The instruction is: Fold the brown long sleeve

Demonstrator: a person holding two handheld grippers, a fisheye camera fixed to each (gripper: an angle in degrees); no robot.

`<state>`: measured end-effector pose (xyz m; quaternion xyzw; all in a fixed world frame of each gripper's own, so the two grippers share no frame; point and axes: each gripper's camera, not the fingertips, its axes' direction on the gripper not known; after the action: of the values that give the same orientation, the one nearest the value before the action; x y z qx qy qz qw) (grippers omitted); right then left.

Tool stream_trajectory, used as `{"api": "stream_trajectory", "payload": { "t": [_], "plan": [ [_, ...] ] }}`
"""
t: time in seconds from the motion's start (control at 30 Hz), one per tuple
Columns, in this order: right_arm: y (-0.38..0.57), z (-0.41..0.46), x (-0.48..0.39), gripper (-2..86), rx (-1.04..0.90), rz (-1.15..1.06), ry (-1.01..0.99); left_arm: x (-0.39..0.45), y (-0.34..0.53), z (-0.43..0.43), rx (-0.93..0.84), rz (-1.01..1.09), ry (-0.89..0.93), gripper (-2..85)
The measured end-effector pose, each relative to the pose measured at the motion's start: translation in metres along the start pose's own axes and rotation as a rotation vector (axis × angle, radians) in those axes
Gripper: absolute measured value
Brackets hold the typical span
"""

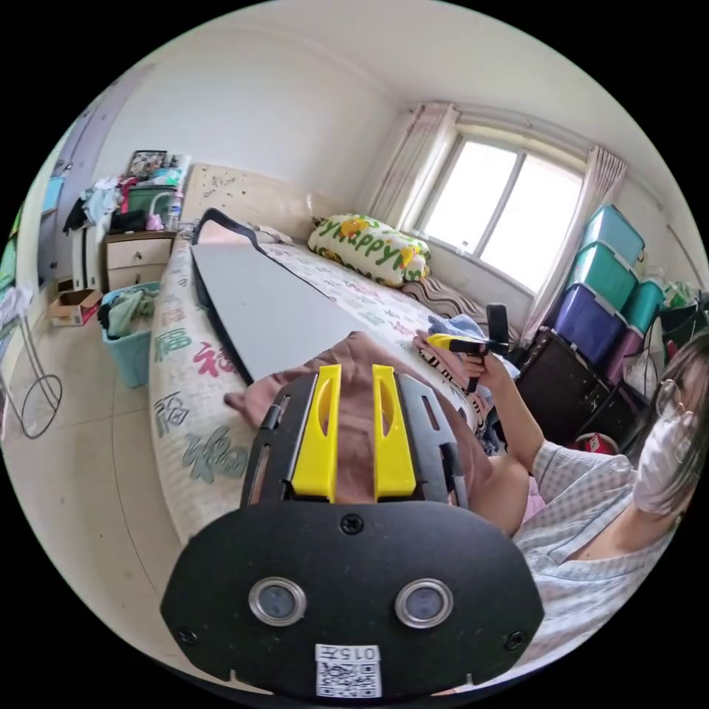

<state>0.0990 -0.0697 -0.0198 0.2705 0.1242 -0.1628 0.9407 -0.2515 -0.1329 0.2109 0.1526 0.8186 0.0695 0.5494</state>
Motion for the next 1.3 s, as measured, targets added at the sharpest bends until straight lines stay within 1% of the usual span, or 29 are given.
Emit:
{"api": "stream_trajectory", "payload": {
  "t": [0.07,0.1,0.13,0.27,0.4,0.5,0.6,0.67,0.7,0.73,0.77,0.83,0.9,1.0,1.1,1.17,1.2,1.27,1.3],
  "plan": [
    [-0.012,0.017,0.030,10.3,-0.023,0.073,0.026,0.012,-0.033,0.051,-0.061,0.038,0.020,10.3],
    [-0.015,0.022,0.040,11.3,-0.033,0.097,0.020,0.016,-0.040,0.062,-0.073,0.053,0.019,10.9],
    [-0.019,0.029,0.061,13.1,-0.051,0.134,-0.021,0.022,-0.051,0.082,-0.096,0.078,0.008,11.6],
    [-0.025,0.041,0.134,13.7,-0.059,0.265,-0.270,0.031,-0.068,0.132,-0.153,0.117,0.002,11.8],
    [-0.036,0.042,0.166,13.5,-0.046,0.244,-0.288,0.025,-0.075,0.155,-0.160,0.111,-0.005,10.3],
    [-0.050,0.052,0.184,13.7,-0.111,0.209,-0.343,0.019,-0.085,0.162,-0.140,0.102,-0.008,8.3],
    [-0.054,0.070,0.193,15.7,-0.198,0.180,-0.384,0.020,-0.091,0.197,-0.247,0.127,-0.055,7.4],
    [-0.055,0.081,0.199,16.6,-0.219,0.196,-0.461,0.023,-0.095,0.237,-0.407,0.164,-0.050,6.5],
    [-0.055,0.082,0.199,16.6,-0.215,0.199,-0.475,0.024,-0.097,0.244,-0.443,0.173,-0.050,6.2],
    [-0.057,0.087,0.196,16.8,-0.234,0.199,-0.474,0.028,-0.102,0.249,-0.451,0.195,-0.056,5.7],
    [-0.060,0.093,0.190,17.0,-0.281,0.185,-0.443,0.032,-0.105,0.249,-0.439,0.219,-0.051,5.5],
    [-0.066,0.099,0.180,17.1,-0.316,0.169,-0.384,0.035,-0.106,0.254,-0.454,0.243,-0.065,5.1],
    [-0.072,0.102,0.177,16.4,-0.330,0.161,-0.350,0.035,-0.107,0.254,-0.453,0.258,-0.080,5.1],
    [-0.075,0.104,0.181,12.4,-0.349,0.138,-0.318,0.024,-0.109,0.247,-0.437,0.241,-0.078,5.1],
    [-0.078,0.101,0.181,9.3,-0.327,0.117,-0.327,0.005,-0.109,0.209,-0.293,0.202,-0.017,5.7],
    [-0.082,0.100,0.174,9.3,-0.333,0.089,-0.269,-0.019,-0.104,0.154,-0.147,0.151,-0.018,6.9],
    [-0.083,0.101,0.174,9.4,-0.336,0.096,-0.262,-0.027,-0.102,0.139,-0.117,0.135,-0.024,7.2],
    [-0.085,0.100,0.182,10.3,-0.326,0.139,-0.293,-0.066,-0.090,0.080,-0.033,0.049,-0.036,9.8],
    [-0.085,0.100,0.186,10.5,-0.320,0.156,-0.308,-0.078,-0.086,0.067,-0.021,0.019,-0.034,10.8]
  ]
}}
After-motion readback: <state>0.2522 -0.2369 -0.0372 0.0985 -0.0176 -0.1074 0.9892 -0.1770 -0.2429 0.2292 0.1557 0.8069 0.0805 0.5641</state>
